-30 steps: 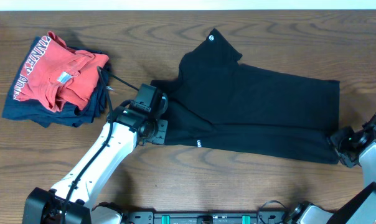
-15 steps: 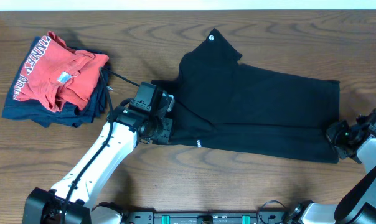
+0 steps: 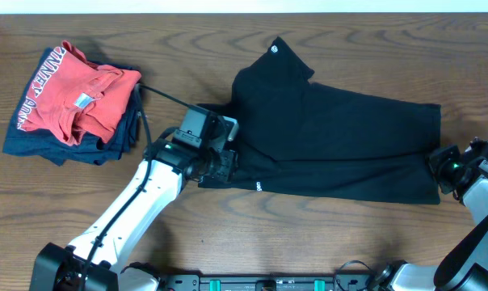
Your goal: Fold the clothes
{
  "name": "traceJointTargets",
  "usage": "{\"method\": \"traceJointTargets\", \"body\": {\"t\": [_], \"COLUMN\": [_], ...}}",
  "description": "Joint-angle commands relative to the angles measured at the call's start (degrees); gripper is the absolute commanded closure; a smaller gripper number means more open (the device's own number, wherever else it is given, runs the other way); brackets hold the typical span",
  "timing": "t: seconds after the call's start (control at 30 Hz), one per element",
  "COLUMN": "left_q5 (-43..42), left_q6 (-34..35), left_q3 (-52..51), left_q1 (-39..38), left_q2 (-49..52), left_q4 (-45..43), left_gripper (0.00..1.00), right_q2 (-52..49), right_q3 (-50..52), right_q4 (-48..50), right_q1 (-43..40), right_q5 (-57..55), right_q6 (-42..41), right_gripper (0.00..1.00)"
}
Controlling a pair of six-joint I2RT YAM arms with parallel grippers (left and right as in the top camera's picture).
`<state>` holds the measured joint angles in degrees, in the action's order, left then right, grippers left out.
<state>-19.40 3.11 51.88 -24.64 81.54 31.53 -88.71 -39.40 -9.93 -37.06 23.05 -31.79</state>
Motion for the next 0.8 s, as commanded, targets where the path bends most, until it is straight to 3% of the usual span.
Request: {"method": "traceJointTargets", "body": {"t": [0.0,0.1,0.27,0.5,0.77], "left_q5": [-0.9,-0.9,-0.9,-0.9,-1.0], "left_q6": [-1.0,-1.3,-3.0,-4.0,-4.0], "left_q3": [1.6,1.6,1.6,1.6,1.6], "left_q1": [-1.5,-2.6,-4.2,-8.0,-10.1], "left_q2": [-0.2,-0.2,0.1,4.9,13.5], "left_q4": [-0.4,-0.6,-0.8,-3.3,-8.2], "left_gripper": [0.52,0.51,0.51,0.51,0.33], "right_q2": [0.5,0.5,0.5,4.2,12.6], "right_q3": [-0.4,-0.4,-0.4,-0.4,-0.4], "right_q4": [1.2,1.3,1.1,0.3,-10.4], "right_q1": [-0.4,-0.4,-0.4,-0.5,0.6], "right_q5": [-0.3,-1.5,0.3,12.7,13.6], "right_q6": [-1.0,-1.0,-0.9,3.3,8.3], "right_gripper": [0.66,0.60,0.63,0.64,0.52]}}
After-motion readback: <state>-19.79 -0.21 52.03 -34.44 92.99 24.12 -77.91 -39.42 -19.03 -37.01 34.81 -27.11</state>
